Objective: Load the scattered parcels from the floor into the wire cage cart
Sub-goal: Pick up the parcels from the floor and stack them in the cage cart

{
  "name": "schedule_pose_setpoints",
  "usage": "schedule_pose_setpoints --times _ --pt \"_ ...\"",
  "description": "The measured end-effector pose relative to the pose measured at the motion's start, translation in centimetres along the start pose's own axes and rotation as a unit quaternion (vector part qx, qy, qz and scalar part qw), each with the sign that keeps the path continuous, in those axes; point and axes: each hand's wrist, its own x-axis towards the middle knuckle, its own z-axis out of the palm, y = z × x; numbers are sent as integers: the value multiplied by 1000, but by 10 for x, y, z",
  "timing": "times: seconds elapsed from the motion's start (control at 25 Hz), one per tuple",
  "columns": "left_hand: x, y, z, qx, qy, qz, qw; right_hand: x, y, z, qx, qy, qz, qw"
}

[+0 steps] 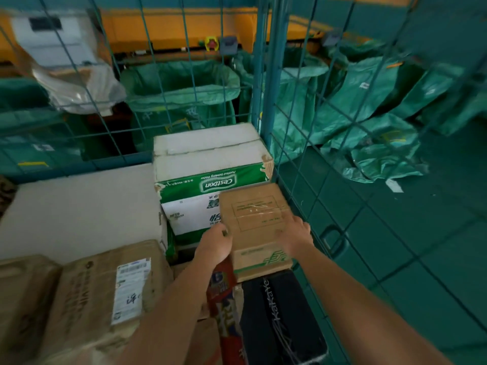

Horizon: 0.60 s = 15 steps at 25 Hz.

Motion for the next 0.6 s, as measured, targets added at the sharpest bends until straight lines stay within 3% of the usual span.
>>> schedule_pose_setpoints --times 0.32,0.6 --pt "-148 -24 -76 58 -11 110 992 -168 -30 -11 149 25 33 988" --pt "-251 -89 -65 65 -74 83 992 -297 -9 24 182 30 52 981"
